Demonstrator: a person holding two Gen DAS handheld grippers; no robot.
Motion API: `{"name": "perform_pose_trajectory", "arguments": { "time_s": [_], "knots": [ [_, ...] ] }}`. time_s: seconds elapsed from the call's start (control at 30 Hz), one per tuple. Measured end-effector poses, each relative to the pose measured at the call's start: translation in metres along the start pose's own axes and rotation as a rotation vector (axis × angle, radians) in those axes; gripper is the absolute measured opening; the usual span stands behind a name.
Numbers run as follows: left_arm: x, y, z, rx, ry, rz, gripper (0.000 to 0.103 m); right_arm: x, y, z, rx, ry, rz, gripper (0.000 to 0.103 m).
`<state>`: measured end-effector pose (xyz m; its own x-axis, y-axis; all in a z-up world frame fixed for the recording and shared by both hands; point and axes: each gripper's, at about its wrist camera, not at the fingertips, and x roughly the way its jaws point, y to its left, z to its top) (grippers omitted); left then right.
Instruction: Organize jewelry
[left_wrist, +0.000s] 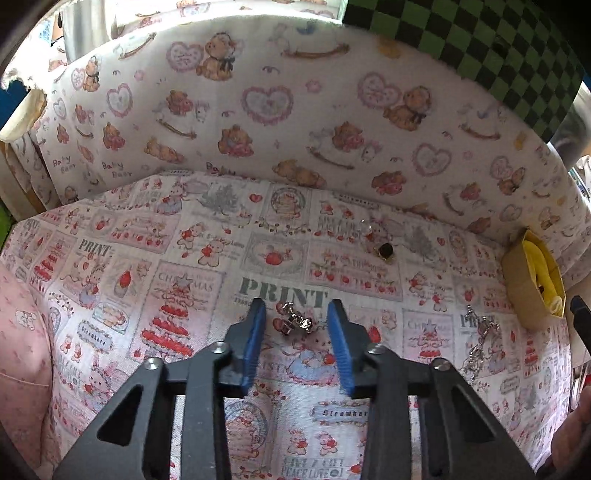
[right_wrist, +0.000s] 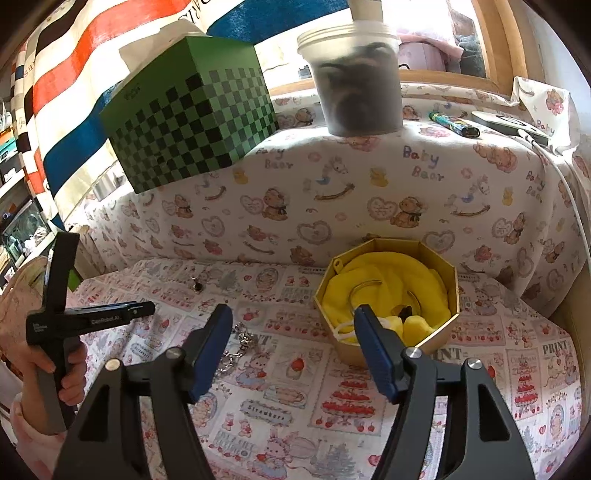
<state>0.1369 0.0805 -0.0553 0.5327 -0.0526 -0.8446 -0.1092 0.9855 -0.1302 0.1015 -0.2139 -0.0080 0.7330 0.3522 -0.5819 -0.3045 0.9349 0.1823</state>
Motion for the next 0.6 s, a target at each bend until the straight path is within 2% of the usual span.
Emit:
{"name": "perform_pose_trajectory", "arguments": {
  "time_s": [0.03, 0.07, 0.13, 0.23, 0.37, 0.5, 0.6],
  "knots": [
    [0.001, -0.001, 0.0, 0.002, 0.0, 0.007, 0.019, 0.001, 0.0, 0.0, -0.001, 0.002, -0.001, 0.066],
    [0.001, -0.002, 0.0, 0.003, -0.002, 0.014, 0.017, 0.001, 0.0, 0.0, -0.003, 0.004, -0.002, 0.066],
    [-0.004, -0.004, -0.001, -0.001, -0.027, 0.028, 0.017, 0.002, 0.001, -0.001, -0.004, 0.005, -0.007, 0.066],
    [-0.019, -0.007, -0.002, -0.004, -0.066, -0.04, 0.016, 0.003, 0.0, -0.001, -0.005, 0.001, -0.015, 0.066],
    [-0.044, -0.02, -0.005, 0.057, -0.17, -0.058, 0.016, 0.004, 0.0, -0.001, -0.003, 0.003, -0.008, 0.066],
    [-0.061, -0.034, -0.009, 0.086, -0.226, -0.121, 0.016, 0.004, 0.003, -0.002, -0.004, 0.013, 0.026, 0.066],
    [-0.068, -0.039, -0.013, 0.101, -0.267, -0.126, 0.016, 0.005, 0.014, -0.006, -0.058, 0.019, 0.043, 0.066]
  ]
}}
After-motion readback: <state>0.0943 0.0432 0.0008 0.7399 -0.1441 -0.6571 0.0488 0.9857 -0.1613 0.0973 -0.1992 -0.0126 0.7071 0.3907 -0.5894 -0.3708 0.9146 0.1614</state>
